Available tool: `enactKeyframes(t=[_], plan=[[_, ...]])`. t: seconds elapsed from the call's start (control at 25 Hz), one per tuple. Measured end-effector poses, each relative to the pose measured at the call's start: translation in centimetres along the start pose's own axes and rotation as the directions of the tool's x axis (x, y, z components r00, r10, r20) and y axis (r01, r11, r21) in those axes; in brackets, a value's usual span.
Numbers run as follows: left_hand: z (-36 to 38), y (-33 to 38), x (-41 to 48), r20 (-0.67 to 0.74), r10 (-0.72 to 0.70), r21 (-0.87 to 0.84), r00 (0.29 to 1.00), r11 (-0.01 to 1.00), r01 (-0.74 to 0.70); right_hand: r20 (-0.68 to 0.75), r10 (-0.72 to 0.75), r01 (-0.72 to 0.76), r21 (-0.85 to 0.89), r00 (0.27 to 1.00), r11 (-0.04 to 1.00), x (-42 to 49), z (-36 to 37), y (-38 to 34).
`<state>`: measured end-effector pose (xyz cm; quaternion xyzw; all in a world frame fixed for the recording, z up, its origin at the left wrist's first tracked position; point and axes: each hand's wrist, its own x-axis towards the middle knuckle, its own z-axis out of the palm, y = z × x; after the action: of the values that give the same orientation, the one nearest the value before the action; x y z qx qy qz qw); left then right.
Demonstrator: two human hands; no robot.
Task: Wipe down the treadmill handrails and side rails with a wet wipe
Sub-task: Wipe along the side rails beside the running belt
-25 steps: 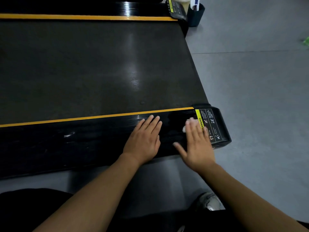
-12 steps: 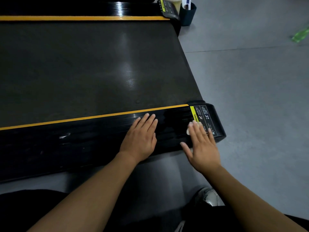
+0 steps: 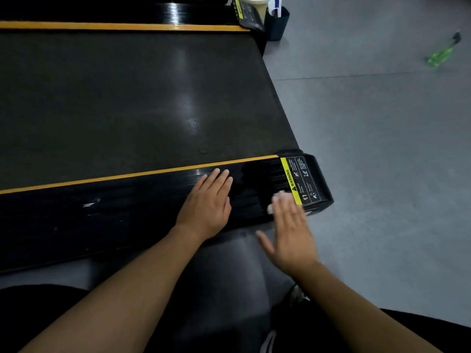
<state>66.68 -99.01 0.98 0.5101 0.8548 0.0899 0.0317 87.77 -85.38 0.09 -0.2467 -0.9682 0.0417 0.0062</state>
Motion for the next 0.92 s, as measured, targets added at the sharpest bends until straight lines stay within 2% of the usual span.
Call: enactKeyframes(t=[0.08,0.12,0.24,0.28,0.32,0.4,0.48,0.52,0.56,0.6,0.64,0.68,0.8,0.84,0.88,0.92], plan=[[0.0,-0.1,-0.1,0.005,0.003,-0.025,1.000,1.000,-0.003,0.028,-0.168,0.168,-0.009,0.985,0.986,-0.4,0.1,-2.0],[-0.1,-0.1,0.0,0.014,0.008,-0.040,1.000,0.999,-0.008,0.030,-0.185,0.186,-0.029,0.982,0.982,-0.2,-0.2,-1.6],[-0.5,-0.7,-0.5,0.058,0.010,-0.035,0.998,0.999,-0.007,-0.020,0.004,-0.005,-0.043,1.000,0.999,-0.2,-0.7,-0.2],[-0.7,-1.1,-0.9,0.065,-0.005,-0.016,0.998,1.000,0.006,-0.013,0.020,-0.020,-0.023,1.000,1.000,-0.2,-0.7,-1.0],[-0.9,-1.8,-1.5,0.060,-0.025,0.004,0.998,1.000,0.025,0.011,-0.040,0.040,0.000,0.999,0.999,-0.1,-0.4,-2.4],[-1.5,-3.1,-2.8,0.032,-0.072,0.032,0.997,0.997,0.071,0.054,-0.253,0.253,0.000,0.966,0.967,-0.2,-0.1,-5.6],[-1.8,-4.2,-3.4,0.016,-0.114,0.031,0.993,0.993,0.114,0.043,-0.329,0.331,-0.043,0.943,0.943,0.6,-0.1,-5.5],[-1.8,-4.4,-3.5,0.019,-0.124,0.028,0.992,0.992,0.124,0.019,-0.271,0.272,-0.043,0.962,0.961,1.1,-0.3,-4.5],[-1.8,-4.3,-3.5,0.018,-0.131,0.033,0.991,0.991,0.130,-0.012,-0.151,0.151,-0.015,0.988,0.988,1.4,-0.5,-3.4],[-1.7,-4.1,-3.4,0.011,-0.134,0.042,0.991,0.990,0.133,-0.035,-0.021,0.022,0.012,0.999,1.000,1.7,-0.7,-3.0],[-1.7,-4.0,-3.2,0.005,-0.134,0.044,0.991,0.990,0.133,-0.019,0.042,-0.042,0.024,0.999,0.999,1.9,-0.6,-3.5],[-1.7,-3.9,-3.1,0.006,-0.133,0.037,0.991,0.991,0.132,0.013,0.013,-0.013,0.029,1.000,0.999,2.1,-0.4,-4.7],[-1.7,-3.9,-3.2,-0.004,-0.131,0.032,0.991,0.991,0.131,0.073,-0.279,0.280,-0.001,0.957,0.960,2.0,0.0,-7.4],[-1.7,-3.9,-3.2,-0.005,-0.129,0.025,0.992,0.991,0.129,0.072,-0.311,0.313,-0.013,0.948,0.950,2.5,-0.1,-6.6],[-1.8,-3.9,-3.1,-0.002,-0.128,0.021,0.992,0.992,0.128,0.058,-0.274,0.275,-0.019,0.960,0.961,3.2,-0.3,-5.4],[-1.7,-3.9,-3.1,-0.002,-0.127,0.023,0.992,0.992,0.127,0.035,-0.165,0.165,-0.009,0.986,0.986,3.8,-0.5,-4.1]])
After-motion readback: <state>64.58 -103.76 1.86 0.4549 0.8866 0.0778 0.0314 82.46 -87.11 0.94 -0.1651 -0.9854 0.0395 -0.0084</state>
